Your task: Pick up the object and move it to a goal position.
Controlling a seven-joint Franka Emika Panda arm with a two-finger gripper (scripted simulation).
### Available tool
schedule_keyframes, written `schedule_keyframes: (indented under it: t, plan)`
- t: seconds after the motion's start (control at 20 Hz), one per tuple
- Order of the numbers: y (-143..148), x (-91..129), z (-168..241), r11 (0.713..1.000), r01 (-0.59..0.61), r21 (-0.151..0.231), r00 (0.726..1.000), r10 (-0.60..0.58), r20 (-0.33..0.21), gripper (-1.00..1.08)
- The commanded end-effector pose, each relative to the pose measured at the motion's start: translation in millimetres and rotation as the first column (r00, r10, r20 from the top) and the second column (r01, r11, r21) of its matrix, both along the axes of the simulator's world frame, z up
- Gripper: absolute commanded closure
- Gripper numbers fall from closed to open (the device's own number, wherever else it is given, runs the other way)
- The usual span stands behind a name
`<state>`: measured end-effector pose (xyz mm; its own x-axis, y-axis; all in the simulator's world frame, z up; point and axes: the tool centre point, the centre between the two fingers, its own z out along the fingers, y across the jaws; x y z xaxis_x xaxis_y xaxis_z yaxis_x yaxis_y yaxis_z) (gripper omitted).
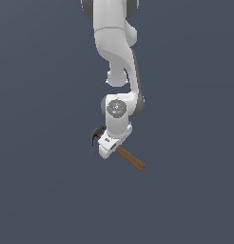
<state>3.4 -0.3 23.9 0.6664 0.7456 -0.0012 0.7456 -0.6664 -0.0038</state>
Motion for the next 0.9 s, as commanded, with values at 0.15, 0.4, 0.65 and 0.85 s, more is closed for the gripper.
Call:
schedule_keyframes:
  t: [0.15,0.4,0.65,0.85]
  plan:
    - [19,-10,21,1.0,0.0,-0.001,1.0,0.0,0.004,1.08]
    - [48,-26,50,1.0,0.001,-0.002,1.0,-0.001,0.004,1.08]
    - [77,-42,78,1.0,0.002,-0.003,1.0,-0.002,0.004,1.08]
    - [94,-51,96,1.0,0.003,-0.003,1.0,-0.003,0.004,1.08]
